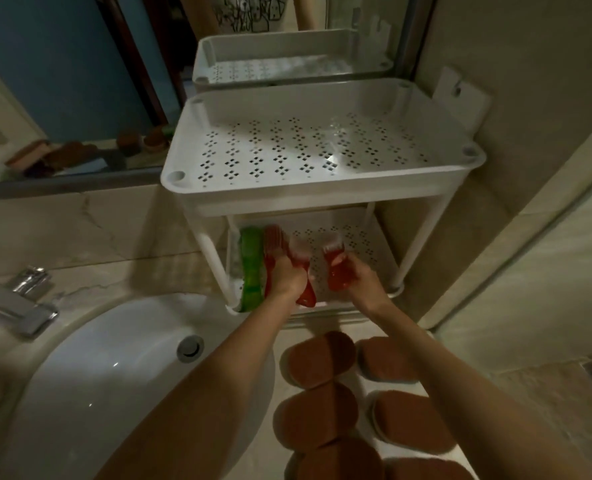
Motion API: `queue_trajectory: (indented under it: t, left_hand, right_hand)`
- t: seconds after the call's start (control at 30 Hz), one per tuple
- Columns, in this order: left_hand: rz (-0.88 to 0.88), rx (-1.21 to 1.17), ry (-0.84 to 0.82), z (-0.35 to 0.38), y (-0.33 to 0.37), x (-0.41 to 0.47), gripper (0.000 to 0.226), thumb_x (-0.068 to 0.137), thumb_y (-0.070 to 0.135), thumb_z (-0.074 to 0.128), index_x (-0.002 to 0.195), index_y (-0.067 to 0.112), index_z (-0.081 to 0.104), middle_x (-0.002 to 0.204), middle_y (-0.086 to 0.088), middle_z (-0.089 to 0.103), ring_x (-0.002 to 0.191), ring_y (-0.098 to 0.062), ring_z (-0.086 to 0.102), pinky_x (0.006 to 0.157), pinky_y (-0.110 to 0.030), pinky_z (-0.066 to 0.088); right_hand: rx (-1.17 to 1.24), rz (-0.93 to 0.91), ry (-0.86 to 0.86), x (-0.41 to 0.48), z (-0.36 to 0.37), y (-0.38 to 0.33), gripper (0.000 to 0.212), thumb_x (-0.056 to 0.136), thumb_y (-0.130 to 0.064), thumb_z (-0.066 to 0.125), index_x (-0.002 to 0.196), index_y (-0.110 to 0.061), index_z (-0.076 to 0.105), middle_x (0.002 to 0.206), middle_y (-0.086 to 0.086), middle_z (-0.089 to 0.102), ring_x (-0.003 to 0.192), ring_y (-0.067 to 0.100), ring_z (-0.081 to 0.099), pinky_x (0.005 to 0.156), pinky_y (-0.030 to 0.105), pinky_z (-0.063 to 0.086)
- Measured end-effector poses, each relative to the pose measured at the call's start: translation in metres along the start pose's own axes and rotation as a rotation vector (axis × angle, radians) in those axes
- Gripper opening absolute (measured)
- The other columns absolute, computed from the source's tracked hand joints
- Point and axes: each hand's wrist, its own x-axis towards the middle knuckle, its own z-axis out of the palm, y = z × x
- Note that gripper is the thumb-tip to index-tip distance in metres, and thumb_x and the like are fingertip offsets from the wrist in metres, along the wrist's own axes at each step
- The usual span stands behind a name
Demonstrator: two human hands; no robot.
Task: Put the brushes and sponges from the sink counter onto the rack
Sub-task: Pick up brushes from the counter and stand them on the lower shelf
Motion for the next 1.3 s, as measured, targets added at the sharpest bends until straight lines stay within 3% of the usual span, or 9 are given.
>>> queue_trajectory:
  t: [0.13, 0.27, 0.37, 0.5, 0.63, 0.7, 0.8, 0.93, 1.3]
  left_hand:
    - [0.034, 0.16, 0.026, 0.003, -0.01, 0.019, 0.044, 0.091, 0.002, 0.043, 0.135, 0.005, 0.04, 0.11, -0.019, 0.064, 0.097, -0.034, 0.063, 0.076, -0.034, 0.051]
    - [0.157, 0.422, 0.111, 0.0, -0.015, 0.03, 0.026, 0.095, 0.01, 0.046, 0.115, -0.002, 0.056, 0.106, -0.021, 0.066, 0.096, -0.034, 0.064, 0.074, -0.034, 0.049]
    - [0.196, 0.514, 0.112, -0.001, -0.013, 0.032, 0.026, 0.097, 0.013, 0.046, 0.111, -0.004, 0.06, 0.108, -0.019, 0.065, 0.1, -0.033, 0.063, 0.075, -0.031, 0.046]
    - [0.15, 0.538, 0.117, -0.001, -0.009, 0.043, 0.025, 0.097, 0.014, 0.047, 0.106, -0.004, 0.062, 0.111, -0.021, 0.066, 0.101, -0.032, 0.063, 0.073, -0.031, 0.047]
    - [0.124, 0.61, 0.069, -0.004, -0.009, 0.046, 0.027, 0.098, 0.014, 0.042, 0.11, -0.002, 0.06, 0.111, -0.021, 0.064, 0.1, -0.033, 0.064, 0.07, -0.031, 0.049]
    - [0.118, 0.602, 0.039, -0.004, -0.01, 0.046, 0.029, 0.098, 0.011, 0.039, 0.107, -0.005, 0.061, 0.109, -0.024, 0.064, 0.096, -0.036, 0.066, 0.074, -0.037, 0.054]
    - [0.111, 0.586, 0.014, -0.005, -0.014, 0.047, 0.031, 0.098, 0.007, 0.037, 0.102, -0.009, 0.063, 0.104, -0.029, 0.066, 0.089, -0.037, 0.067, 0.072, -0.036, 0.054]
    - [0.145, 0.63, 0.008, -0.008, -0.017, 0.046, 0.032, 0.1, 0.013, 0.038, 0.106, -0.01, 0.06, 0.109, -0.028, 0.064, 0.097, -0.038, 0.065, 0.076, -0.037, 0.052]
    - [0.218, 0.746, 0.2, -0.02, -0.022, 0.023, 0.031, 0.1, 0.009, 0.036, 0.127, 0.0, 0.047, 0.113, -0.015, 0.063, 0.091, -0.025, 0.061, 0.067, -0.021, 0.037]
  right_hand:
    - [0.068, 0.131, -0.12, 0.02, -0.002, 0.005, 0.027, 0.09, 0.006, 0.034, 0.099, -0.006, 0.056, 0.102, 0.004, 0.054, 0.105, 0.022, 0.049, 0.103, 0.043, 0.039]
    - [0.067, 0.305, -0.105, 0.033, -0.002, 0.007, 0.019, 0.096, -0.018, 0.043, 0.101, -0.008, 0.058, 0.103, 0.009, 0.06, 0.099, 0.022, 0.055, 0.096, 0.037, 0.044]
    - [-0.183, 0.273, -0.042, 0.043, 0.003, 0.012, 0.021, 0.093, -0.01, 0.049, 0.112, -0.002, 0.055, 0.114, 0.016, 0.06, 0.102, 0.027, 0.057, 0.09, 0.034, 0.047]
    - [-0.308, 0.27, -0.085, 0.052, 0.01, 0.017, 0.033, 0.094, -0.004, 0.04, 0.127, -0.004, 0.039, 0.108, 0.019, 0.058, 0.101, 0.033, 0.059, 0.092, 0.044, 0.05]
    - [-0.398, 0.334, -0.038, 0.062, 0.013, 0.023, 0.054, 0.099, -0.012, 0.034, 0.148, -0.011, 0.013, 0.113, 0.013, 0.054, 0.097, 0.028, 0.058, 0.08, 0.034, 0.05]
    - [-0.497, 0.302, -0.035, 0.066, 0.014, 0.025, 0.041, 0.099, -0.014, 0.035, 0.14, -0.006, 0.032, 0.121, 0.016, 0.057, 0.104, 0.029, 0.06, 0.084, 0.032, 0.05]
    - [-0.591, 0.194, -0.078, 0.063, 0.02, 0.023, 0.028, 0.099, -0.011, 0.035, 0.121, -0.003, 0.05, 0.112, 0.016, 0.063, 0.088, 0.025, 0.059, 0.076, 0.027, 0.045]
    - [-0.643, 0.076, -0.073, 0.06, 0.029, 0.03, 0.029, 0.094, -0.005, 0.039, 0.119, -0.002, 0.053, 0.115, 0.021, 0.063, 0.104, 0.033, 0.061, 0.092, 0.039, 0.05]
    - [-0.571, 0.1, -0.052, 0.053, 0.03, 0.022, 0.032, 0.099, -0.017, 0.036, 0.119, -0.001, 0.055, 0.117, 0.019, 0.064, 0.107, 0.032, 0.062, 0.09, 0.035, 0.047]
